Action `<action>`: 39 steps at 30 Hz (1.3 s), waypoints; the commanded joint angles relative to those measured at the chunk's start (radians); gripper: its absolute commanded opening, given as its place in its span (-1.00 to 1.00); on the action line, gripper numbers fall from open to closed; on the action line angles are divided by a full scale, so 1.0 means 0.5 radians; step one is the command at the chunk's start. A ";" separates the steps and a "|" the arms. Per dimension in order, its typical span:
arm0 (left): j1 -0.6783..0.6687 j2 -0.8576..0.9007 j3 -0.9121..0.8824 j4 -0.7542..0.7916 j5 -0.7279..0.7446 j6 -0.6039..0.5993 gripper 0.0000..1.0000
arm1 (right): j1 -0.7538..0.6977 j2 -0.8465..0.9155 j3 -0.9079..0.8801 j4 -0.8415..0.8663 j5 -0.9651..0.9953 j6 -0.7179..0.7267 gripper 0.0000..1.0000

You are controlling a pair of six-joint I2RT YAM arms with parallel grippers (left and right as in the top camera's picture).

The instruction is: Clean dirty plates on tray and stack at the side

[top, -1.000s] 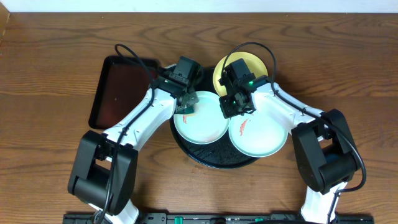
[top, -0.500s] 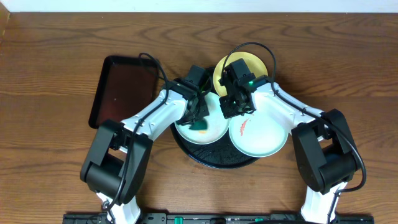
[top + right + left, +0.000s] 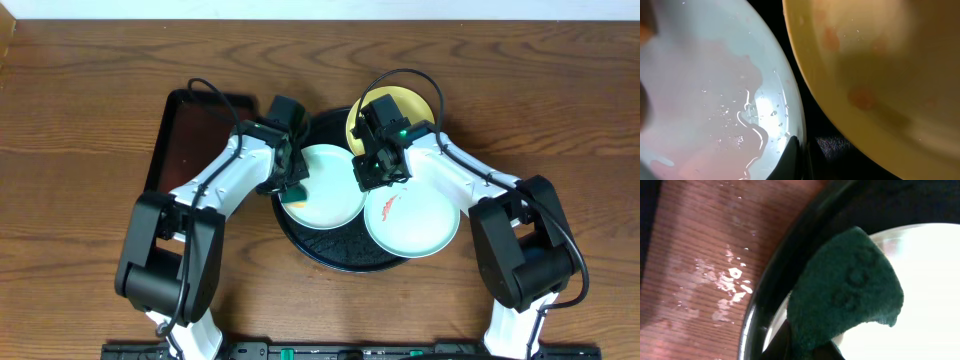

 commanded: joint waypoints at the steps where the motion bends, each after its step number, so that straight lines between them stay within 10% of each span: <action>1: 0.085 -0.107 0.006 0.081 0.311 0.087 -0.85 | -0.024 0.009 -0.006 -0.054 0.146 -0.056 -0.98; 4: 0.079 -0.108 -0.002 0.156 0.724 0.093 -0.86 | -0.024 0.009 -0.006 -0.053 0.146 -0.056 -0.98; 14: -0.066 0.007 -0.111 0.268 0.735 0.094 -0.85 | -0.024 0.009 -0.006 -0.048 0.145 -0.054 -0.98; 24: -0.063 0.018 -0.208 0.059 -0.531 0.091 -0.85 | -0.023 0.009 -0.006 -0.069 0.145 -0.055 -0.98; 39: 0.045 -1.063 -0.155 0.092 -0.574 0.079 -0.85 | 0.044 -0.089 -0.002 -0.091 0.064 -0.109 -0.98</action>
